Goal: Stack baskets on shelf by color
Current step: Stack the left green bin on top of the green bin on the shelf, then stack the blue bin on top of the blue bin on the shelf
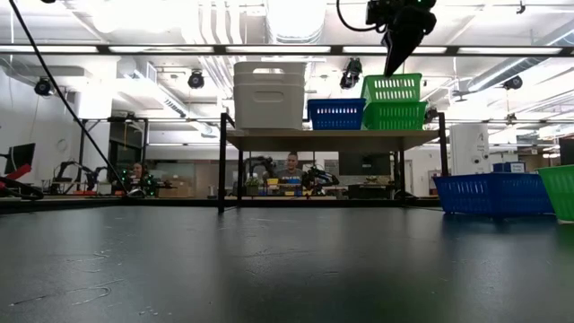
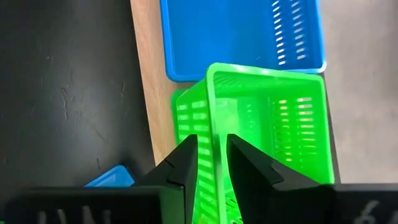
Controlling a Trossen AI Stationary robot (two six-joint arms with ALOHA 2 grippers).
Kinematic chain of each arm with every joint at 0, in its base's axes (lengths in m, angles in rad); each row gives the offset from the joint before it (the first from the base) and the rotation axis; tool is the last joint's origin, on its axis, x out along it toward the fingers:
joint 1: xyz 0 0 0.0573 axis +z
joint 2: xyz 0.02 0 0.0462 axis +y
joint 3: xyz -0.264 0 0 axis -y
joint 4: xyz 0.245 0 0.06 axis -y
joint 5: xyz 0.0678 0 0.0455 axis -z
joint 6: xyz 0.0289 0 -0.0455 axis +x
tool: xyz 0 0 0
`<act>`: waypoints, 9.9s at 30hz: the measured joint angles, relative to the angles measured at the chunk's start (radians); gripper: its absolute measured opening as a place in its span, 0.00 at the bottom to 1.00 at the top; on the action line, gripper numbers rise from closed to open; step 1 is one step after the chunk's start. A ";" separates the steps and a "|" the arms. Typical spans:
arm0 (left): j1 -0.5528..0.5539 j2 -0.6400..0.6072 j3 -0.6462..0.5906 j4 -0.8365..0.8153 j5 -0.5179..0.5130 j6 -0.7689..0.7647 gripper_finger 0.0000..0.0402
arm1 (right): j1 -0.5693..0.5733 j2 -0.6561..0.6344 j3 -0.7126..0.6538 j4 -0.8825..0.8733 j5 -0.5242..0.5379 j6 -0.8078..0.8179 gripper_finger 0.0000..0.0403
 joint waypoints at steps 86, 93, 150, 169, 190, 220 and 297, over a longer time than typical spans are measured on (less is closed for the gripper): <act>0.000 0.000 0.000 0.000 0.001 0.000 0.30 | 0.201 -0.143 -0.157 -0.017 -0.088 0.361 0.03; 0.000 0.000 0.000 0.000 0.000 0.000 0.30 | 0.362 -0.196 -0.373 0.136 -0.075 0.596 0.03; 0.000 0.000 0.000 0.000 0.000 0.000 0.30 | 0.435 0.052 -0.821 0.325 0.132 1.327 0.09; 0.000 0.000 0.000 0.000 0.000 0.000 0.30 | 0.524 0.036 -0.699 0.284 -0.065 1.146 0.02; 0.000 0.000 0.000 0.001 0.000 0.000 0.30 | 0.856 0.036 -0.256 0.307 0.028 0.458 0.02; 0.000 0.000 0.002 0.001 0.000 0.017 0.30 | 0.286 0.046 0.108 0.208 0.198 0.132 0.02; 0.000 0.000 0.001 0.000 0.001 0.023 0.30 | 0.113 0.294 0.294 -0.077 0.076 0.104 0.09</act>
